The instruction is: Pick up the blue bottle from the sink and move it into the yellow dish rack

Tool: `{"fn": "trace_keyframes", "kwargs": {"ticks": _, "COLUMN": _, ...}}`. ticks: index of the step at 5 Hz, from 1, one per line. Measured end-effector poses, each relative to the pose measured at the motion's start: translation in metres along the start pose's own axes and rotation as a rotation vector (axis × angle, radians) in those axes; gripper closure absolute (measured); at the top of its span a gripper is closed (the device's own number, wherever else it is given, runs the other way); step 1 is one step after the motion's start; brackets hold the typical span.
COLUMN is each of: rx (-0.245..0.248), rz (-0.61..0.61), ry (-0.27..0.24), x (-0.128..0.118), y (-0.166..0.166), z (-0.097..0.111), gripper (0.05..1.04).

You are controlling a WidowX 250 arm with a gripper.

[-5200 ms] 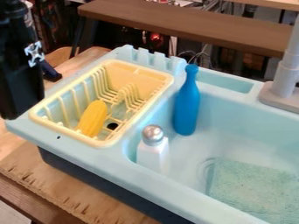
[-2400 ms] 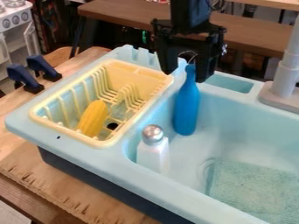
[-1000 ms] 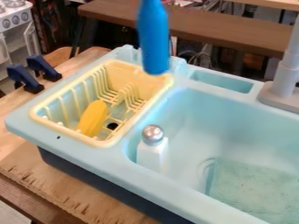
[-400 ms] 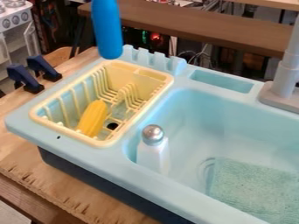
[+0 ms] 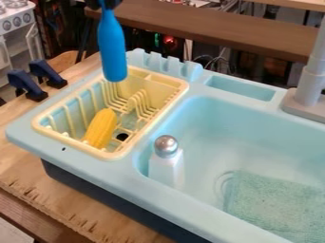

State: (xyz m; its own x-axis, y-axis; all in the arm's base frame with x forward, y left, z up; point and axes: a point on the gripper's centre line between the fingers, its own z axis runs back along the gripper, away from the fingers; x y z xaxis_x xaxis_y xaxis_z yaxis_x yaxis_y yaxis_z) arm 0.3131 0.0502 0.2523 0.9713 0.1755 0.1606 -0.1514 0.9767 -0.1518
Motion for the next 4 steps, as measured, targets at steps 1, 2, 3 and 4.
{"fn": "trace_keyframes", "kwargs": {"ticks": 1, "rx": -0.021, "rz": 0.008, "ry": -0.01, "x": 0.003, "y": 0.003, "z": -0.002, "gripper": 0.737}}
{"fn": "trace_keyframes", "kwargs": {"ticks": 2, "rx": -0.023, "rz": 0.018, "ry": 0.017, "x": 0.01, "y": 0.007, "z": -0.018, "gripper": 0.737}}
{"fn": "trace_keyframes", "kwargs": {"ticks": 3, "rx": -0.034, "rz": 0.011, "ry": 0.023, "x": 0.013, "y": 0.007, "z": -0.024, "gripper": 0.737}}
{"fn": "trace_keyframes", "kwargs": {"ticks": 4, "rx": -0.053, "rz": 0.026, "ry": 0.046, "x": 0.013, "y": 0.01, "z": -0.035, "gripper": 0.734}}
